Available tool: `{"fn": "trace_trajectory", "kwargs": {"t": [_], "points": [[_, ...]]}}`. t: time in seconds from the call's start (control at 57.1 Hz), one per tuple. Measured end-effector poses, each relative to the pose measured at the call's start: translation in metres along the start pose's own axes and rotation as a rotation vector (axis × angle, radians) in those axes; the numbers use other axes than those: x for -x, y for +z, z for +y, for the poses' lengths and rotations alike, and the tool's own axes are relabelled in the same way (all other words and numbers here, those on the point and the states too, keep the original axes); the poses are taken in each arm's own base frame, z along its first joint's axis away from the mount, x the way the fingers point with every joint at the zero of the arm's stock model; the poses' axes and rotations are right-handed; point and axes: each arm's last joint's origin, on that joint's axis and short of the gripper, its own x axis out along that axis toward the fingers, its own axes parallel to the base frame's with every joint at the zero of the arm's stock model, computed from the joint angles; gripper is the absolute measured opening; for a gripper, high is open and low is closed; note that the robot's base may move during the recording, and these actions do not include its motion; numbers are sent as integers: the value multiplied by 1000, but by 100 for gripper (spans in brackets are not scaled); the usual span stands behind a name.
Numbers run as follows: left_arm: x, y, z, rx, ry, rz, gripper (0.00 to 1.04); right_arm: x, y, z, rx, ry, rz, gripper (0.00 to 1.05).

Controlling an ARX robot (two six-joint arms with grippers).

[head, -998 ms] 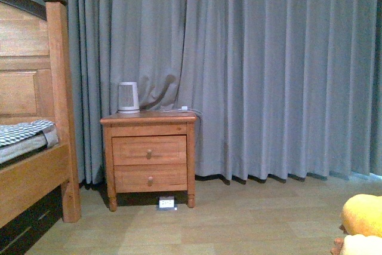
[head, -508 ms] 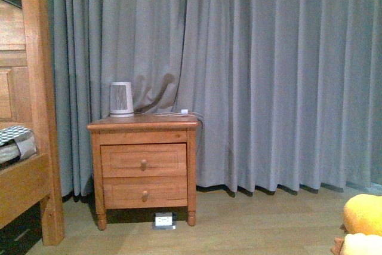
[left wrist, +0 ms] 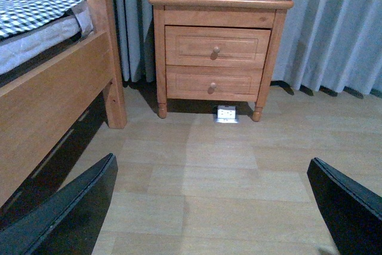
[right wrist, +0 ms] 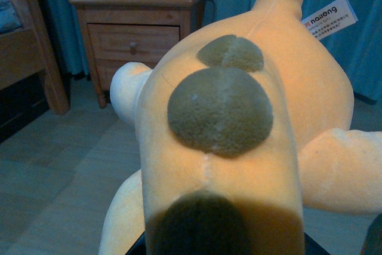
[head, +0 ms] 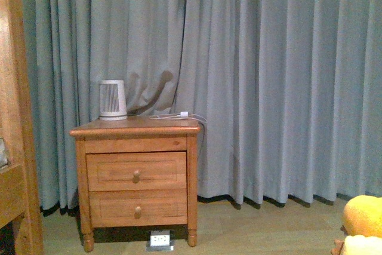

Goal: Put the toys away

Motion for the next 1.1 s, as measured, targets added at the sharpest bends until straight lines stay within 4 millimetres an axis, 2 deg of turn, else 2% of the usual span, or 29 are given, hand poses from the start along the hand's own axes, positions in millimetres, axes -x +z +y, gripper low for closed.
{"fn": "trace_trajectory", "kwargs": {"t": [1.103], "points": [[0,0,0,0,0,0,99,0,0,0,0,1,0,17]]}}
